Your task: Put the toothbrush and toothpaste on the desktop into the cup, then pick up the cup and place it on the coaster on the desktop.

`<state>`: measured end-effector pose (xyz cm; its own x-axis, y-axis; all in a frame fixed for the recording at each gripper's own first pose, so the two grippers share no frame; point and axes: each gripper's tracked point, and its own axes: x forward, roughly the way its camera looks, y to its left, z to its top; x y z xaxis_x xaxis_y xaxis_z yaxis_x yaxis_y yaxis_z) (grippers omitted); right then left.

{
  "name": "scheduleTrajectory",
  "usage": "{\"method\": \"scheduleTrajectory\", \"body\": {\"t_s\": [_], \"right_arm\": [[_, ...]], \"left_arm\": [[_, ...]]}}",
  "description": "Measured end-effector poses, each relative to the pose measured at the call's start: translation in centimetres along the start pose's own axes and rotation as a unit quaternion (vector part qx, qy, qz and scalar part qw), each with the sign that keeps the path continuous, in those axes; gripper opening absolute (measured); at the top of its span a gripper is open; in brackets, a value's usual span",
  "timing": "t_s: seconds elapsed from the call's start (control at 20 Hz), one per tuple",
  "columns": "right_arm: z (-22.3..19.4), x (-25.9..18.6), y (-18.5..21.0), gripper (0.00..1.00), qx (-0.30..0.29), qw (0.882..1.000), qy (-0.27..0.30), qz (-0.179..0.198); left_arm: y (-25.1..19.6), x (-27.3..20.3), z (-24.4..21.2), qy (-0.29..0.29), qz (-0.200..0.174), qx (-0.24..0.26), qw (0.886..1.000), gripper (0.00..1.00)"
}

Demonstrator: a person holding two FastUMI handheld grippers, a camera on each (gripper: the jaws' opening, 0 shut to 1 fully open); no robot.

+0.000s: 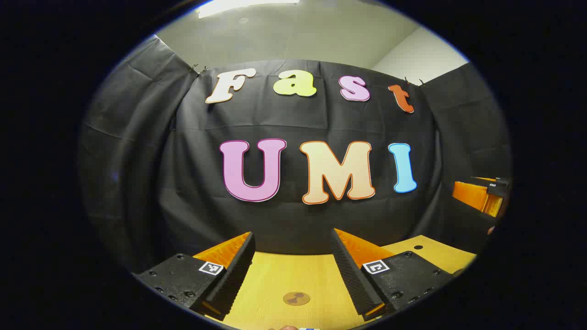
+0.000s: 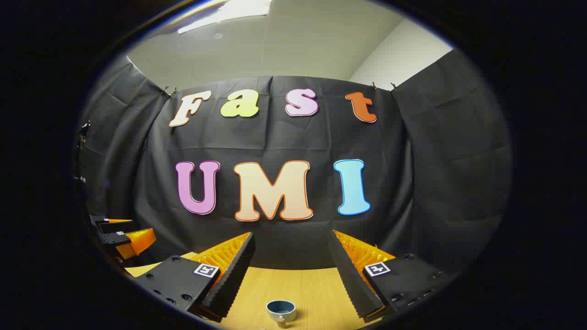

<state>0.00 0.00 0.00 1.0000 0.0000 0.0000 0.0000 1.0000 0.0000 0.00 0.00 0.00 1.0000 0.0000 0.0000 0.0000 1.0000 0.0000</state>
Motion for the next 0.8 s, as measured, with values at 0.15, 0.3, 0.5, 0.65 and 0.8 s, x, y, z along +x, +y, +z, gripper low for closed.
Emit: {"method": "scheduleTrajectory", "body": {"t_s": [0.15,0.3,0.5,0.65,0.8], "right_arm": [[-0.1,-0.2,0.8,0.99,0.001,1.0,0.003,0.01],[-0.1,-0.5,1.6,0.99,-0.001,1.0,0.006,0.02],[-0.6,-0.7,2.8,0.99,-0.006,0.999,0.015,0.035],[-1.4,-0.8,3.3,0.99,-0.007,0.999,0.027,0.043],[-2.8,-0.9,4.2,0.99,-0.01,0.997,0.049,0.057]], "left_arm": [[0.4,-0.5,0.4,-0.004,0.003,0.001,1.0,0.94],[1.1,-1.2,0.5,-0.007,0.009,0.0,1.0,0.94],[1.8,-1.9,0.4,-0.006,0.017,-0.001,1.0,0.94],[2.2,-2.1,0.4,-0.006,0.022,-0.001,1.0,0.94],[2.7,-2.4,0.4,-0.009,0.026,0.003,1.0,0.94]]}}
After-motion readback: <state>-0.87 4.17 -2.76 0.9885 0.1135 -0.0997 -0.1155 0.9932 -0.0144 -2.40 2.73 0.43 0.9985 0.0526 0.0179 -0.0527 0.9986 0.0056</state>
